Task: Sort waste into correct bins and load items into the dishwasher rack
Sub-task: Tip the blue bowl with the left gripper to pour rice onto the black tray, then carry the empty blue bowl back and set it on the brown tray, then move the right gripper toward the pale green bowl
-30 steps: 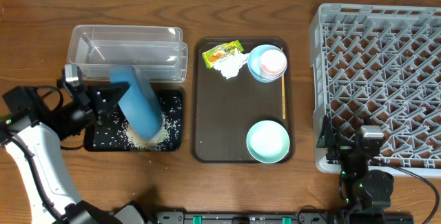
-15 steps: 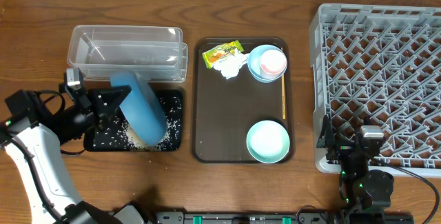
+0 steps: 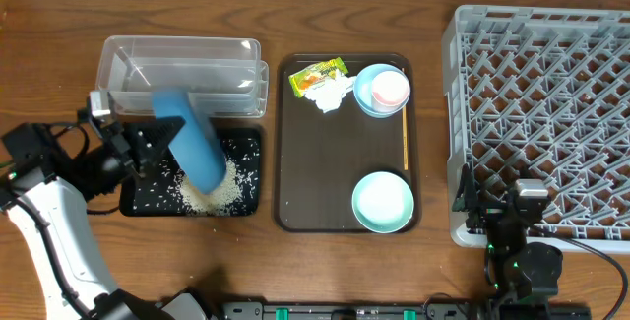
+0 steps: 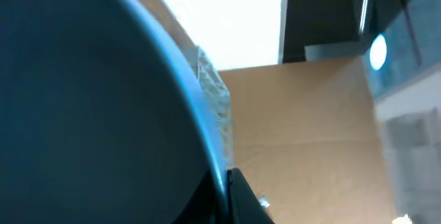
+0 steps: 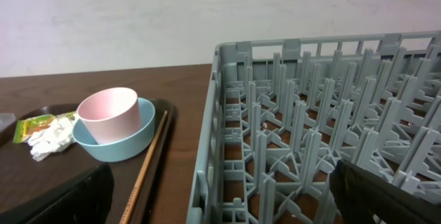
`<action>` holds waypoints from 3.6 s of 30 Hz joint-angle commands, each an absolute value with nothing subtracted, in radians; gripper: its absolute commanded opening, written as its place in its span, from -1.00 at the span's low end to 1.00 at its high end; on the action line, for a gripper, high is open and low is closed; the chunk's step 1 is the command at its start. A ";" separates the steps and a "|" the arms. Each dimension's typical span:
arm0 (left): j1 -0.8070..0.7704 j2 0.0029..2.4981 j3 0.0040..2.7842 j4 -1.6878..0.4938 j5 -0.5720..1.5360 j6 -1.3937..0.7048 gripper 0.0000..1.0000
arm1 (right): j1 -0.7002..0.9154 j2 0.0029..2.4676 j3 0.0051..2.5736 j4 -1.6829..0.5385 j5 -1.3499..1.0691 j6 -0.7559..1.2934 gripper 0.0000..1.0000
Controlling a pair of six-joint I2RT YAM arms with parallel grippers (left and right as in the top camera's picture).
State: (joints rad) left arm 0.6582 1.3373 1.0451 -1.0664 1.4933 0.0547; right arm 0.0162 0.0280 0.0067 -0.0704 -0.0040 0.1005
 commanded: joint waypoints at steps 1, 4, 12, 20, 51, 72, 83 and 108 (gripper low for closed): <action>0.655 1.321 1.058 -1.054 1.536 0.045 -0.88 | 0.009 0.026 0.006 -0.075 -0.004 0.089 0.99; 0.652 1.316 1.058 -1.086 1.547 -0.012 -0.88 | 0.009 0.026 0.006 -0.075 -0.004 0.089 0.98; 0.505 1.193 1.063 -1.087 1.475 0.028 -0.88 | 0.009 0.026 0.006 -0.075 -0.004 0.089 0.99; 0.134 1.053 1.122 -0.910 0.905 -0.375 -0.88 | 0.009 0.026 0.006 -0.075 -0.004 0.089 0.99; -0.755 1.622 1.122 -0.345 0.063 -0.582 -0.87 | 0.009 0.027 0.006 -0.075 -0.004 0.089 0.98; -0.817 1.637 1.122 -0.391 0.089 -0.581 0.33 | 0.009 0.026 0.006 -0.075 -0.004 0.089 0.98; -0.795 1.452 1.124 -0.445 0.063 -0.577 0.34 | 0.009 0.026 0.006 -0.075 -0.004 0.089 0.99; 0.020 0.929 1.123 -1.208 -0.225 -0.578 0.77 | 0.009 0.026 0.006 -0.075 -0.004 0.089 0.99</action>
